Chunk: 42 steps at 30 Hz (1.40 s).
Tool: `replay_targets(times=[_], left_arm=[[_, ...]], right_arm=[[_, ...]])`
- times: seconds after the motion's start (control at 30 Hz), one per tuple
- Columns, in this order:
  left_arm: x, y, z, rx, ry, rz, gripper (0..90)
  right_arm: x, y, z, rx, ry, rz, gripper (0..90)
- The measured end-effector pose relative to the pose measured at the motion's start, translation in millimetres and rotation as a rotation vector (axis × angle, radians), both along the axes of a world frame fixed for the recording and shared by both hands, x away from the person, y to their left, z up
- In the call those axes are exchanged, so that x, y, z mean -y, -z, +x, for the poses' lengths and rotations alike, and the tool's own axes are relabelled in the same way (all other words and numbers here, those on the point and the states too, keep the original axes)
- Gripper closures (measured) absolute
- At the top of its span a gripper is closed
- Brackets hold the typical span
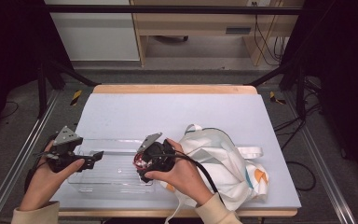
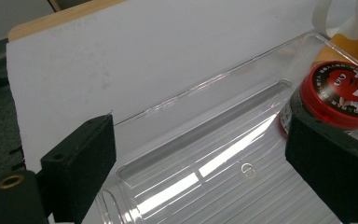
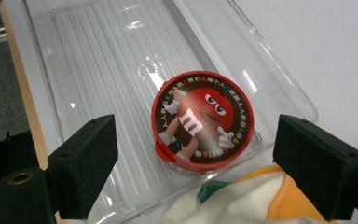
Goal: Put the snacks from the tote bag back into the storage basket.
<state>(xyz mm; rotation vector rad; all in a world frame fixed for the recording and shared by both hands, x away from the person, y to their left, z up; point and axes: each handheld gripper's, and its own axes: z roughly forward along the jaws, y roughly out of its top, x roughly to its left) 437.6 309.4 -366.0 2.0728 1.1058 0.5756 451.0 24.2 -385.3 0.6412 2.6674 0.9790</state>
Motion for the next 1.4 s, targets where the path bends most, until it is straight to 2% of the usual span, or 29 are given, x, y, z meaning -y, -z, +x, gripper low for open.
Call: replay_targets(times=[0.07,0.17,0.3,0.67,0.87,1.13,1.4], left_arm=[[-0.4,1.5,1.0,-0.005,-0.006,0.005,8.6],[-0.7,2.0,1.3,-0.005,-0.009,0.002,8.6],[-0.2,0.8,1.1,0.000,-0.011,-0.004,8.3],[4.2,-1.3,-0.2,0.007,0.007,-0.009,7.7],[7.8,0.6,0.4,-0.004,0.027,0.003,7.5],[10.7,1.7,0.8,-0.002,0.036,0.008,7.3],[11.3,1.9,0.8,0.000,0.039,0.011,6.8]], right_arm=[[6.3,-0.9,-2.2,0.006,0.016,0.025,14.2],[13.8,-5.7,-2.8,0.016,0.032,0.018,13.7],[24.2,-14.4,-4.2,0.034,0.064,0.049,13.0],[52.8,-34.8,-8.1,0.069,0.128,0.093,10.8],[69.3,-45.4,-8.7,0.090,0.165,0.122,9.7],[90.5,-55.2,-7.0,0.105,0.212,0.153,8.7],[120.0,-62.4,-3.5,0.118,0.288,0.190,8.5]])
